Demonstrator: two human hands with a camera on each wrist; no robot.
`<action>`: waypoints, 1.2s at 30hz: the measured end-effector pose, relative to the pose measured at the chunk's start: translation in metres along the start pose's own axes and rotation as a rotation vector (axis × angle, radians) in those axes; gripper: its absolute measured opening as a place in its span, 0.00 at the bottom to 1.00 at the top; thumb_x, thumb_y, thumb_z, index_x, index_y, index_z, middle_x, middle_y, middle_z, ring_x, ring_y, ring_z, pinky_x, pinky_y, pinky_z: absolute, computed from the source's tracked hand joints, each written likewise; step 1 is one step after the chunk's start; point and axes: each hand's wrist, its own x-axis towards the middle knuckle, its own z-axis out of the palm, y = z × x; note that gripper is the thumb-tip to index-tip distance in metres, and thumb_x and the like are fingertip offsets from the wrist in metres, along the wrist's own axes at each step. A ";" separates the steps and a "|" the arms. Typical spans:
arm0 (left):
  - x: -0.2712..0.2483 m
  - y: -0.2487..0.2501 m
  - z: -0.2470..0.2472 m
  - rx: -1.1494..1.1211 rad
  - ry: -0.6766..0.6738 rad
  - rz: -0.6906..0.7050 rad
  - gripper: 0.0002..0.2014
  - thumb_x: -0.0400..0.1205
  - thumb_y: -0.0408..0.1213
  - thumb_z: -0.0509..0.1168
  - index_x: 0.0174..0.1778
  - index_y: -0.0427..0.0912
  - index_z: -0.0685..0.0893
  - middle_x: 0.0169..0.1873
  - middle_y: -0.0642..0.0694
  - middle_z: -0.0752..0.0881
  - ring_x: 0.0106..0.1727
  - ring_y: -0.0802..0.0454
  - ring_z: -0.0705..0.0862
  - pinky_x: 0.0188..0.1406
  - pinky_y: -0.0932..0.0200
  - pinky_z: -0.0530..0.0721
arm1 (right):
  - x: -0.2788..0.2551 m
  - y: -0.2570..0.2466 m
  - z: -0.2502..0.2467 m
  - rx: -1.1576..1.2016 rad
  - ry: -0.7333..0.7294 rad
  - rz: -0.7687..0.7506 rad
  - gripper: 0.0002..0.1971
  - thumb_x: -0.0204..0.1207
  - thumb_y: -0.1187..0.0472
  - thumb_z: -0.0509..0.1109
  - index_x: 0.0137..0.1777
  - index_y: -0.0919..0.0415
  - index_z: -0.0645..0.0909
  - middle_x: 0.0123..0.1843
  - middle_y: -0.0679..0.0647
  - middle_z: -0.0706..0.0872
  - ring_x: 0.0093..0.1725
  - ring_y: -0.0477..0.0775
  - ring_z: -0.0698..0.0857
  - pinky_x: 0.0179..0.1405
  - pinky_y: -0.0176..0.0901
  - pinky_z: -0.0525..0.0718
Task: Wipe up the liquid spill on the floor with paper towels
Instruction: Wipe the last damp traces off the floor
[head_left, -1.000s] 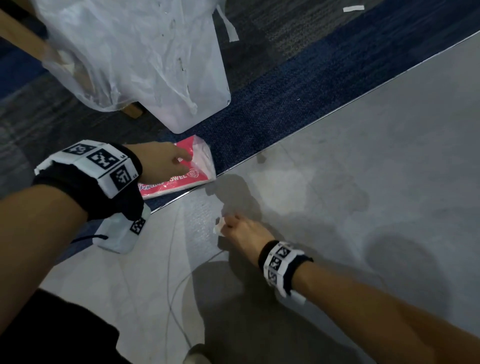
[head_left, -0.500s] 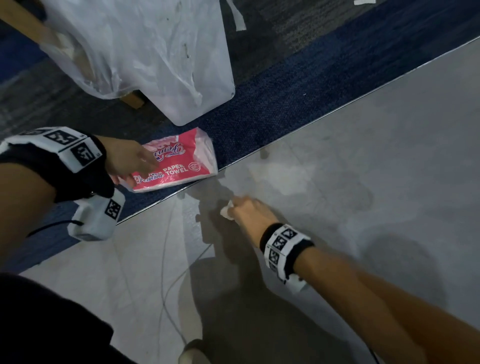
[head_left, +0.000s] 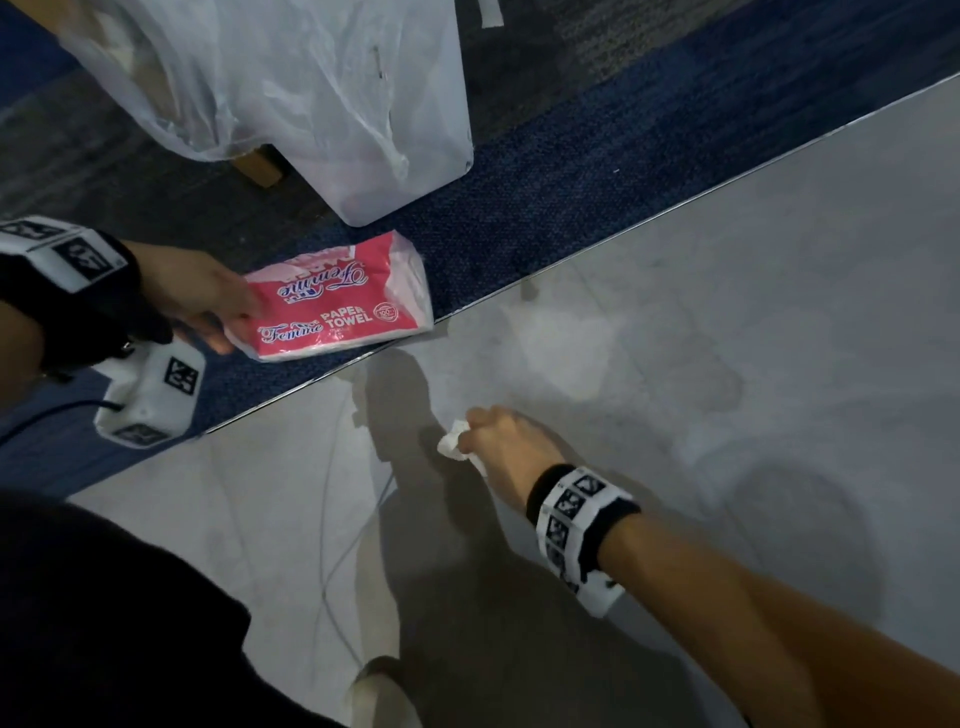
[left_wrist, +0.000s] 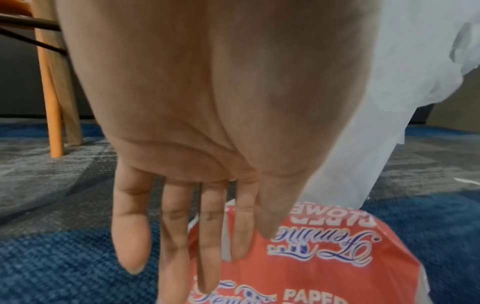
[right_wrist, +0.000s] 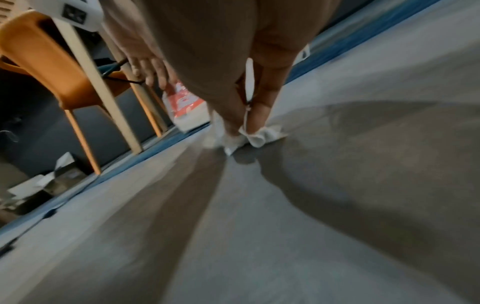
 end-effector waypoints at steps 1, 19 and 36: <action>0.000 0.005 0.000 -0.025 0.014 0.015 0.11 0.85 0.35 0.60 0.61 0.41 0.81 0.33 0.45 0.90 0.32 0.48 0.83 0.27 0.61 0.74 | 0.002 0.013 -0.006 0.017 0.036 0.039 0.12 0.79 0.64 0.64 0.60 0.59 0.82 0.57 0.59 0.79 0.57 0.62 0.81 0.52 0.48 0.78; -0.012 0.006 0.013 0.017 -0.082 -0.086 0.15 0.86 0.32 0.58 0.60 0.22 0.81 0.54 0.26 0.83 0.29 0.43 0.86 0.08 0.69 0.77 | -0.012 0.108 -0.050 0.018 0.387 0.527 0.12 0.77 0.67 0.65 0.57 0.62 0.85 0.56 0.64 0.84 0.53 0.66 0.84 0.54 0.55 0.84; -0.008 0.008 0.013 0.080 -0.117 -0.084 0.10 0.83 0.30 0.61 0.48 0.29 0.86 0.43 0.32 0.88 0.39 0.38 0.85 0.16 0.65 0.85 | -0.064 0.028 0.013 -0.097 -0.106 -0.204 0.15 0.85 0.61 0.59 0.69 0.60 0.76 0.65 0.60 0.77 0.65 0.62 0.76 0.63 0.52 0.74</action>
